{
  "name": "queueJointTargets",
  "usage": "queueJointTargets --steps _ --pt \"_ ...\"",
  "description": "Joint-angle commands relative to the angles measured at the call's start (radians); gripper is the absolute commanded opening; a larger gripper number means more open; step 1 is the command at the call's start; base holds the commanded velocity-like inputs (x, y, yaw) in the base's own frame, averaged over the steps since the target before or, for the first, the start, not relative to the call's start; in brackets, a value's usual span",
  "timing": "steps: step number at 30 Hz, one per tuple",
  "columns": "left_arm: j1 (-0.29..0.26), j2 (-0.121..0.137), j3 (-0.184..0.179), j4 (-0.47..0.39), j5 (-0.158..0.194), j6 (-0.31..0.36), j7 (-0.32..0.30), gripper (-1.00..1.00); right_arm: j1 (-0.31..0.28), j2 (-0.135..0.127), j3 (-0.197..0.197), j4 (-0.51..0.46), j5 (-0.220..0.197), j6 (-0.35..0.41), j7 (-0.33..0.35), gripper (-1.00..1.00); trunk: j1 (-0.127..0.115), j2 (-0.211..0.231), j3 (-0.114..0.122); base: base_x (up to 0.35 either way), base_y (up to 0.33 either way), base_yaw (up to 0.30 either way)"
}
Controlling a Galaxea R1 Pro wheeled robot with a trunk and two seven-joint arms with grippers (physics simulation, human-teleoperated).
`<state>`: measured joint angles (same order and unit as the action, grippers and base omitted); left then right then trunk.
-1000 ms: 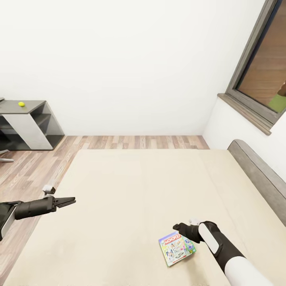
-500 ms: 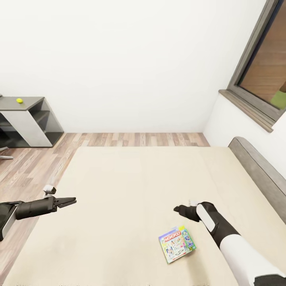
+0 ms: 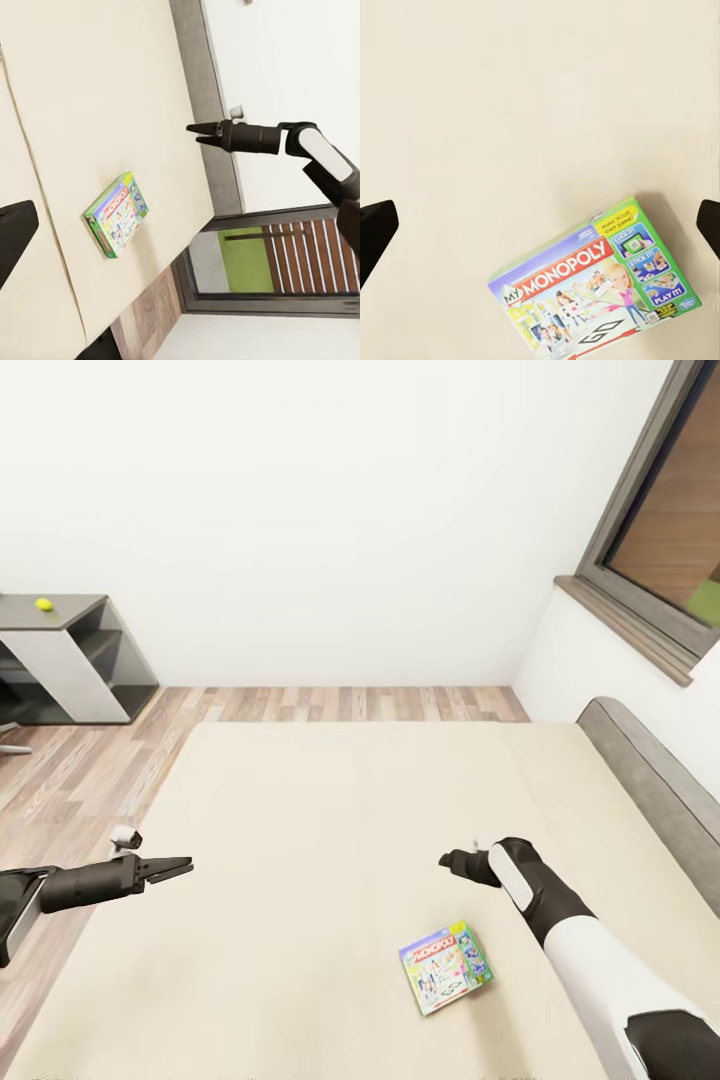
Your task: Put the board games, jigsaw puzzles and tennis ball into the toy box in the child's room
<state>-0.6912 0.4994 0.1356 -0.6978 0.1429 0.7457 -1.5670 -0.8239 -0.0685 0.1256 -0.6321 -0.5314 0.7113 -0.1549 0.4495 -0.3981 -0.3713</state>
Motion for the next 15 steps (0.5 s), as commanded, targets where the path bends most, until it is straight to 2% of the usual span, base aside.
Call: queueJointTargets --steps 1,15 --pt "-0.001 0.0 0.0 0.0 0.0 0.011 -0.004 1.0 -0.002 -0.002 0.007 -0.001 -0.01 0.002 -0.01 1.0 0.0 -0.002 -0.003 0.0 0.0 0.0" --pt "-0.001 0.002 0.001 0.0 0.0 0.011 -0.004 1.0 -0.01 -0.013 0.008 -0.001 -0.009 0.002 -0.015 1.0 0.0 -0.002 -0.026 0.0 0.0 0.0"
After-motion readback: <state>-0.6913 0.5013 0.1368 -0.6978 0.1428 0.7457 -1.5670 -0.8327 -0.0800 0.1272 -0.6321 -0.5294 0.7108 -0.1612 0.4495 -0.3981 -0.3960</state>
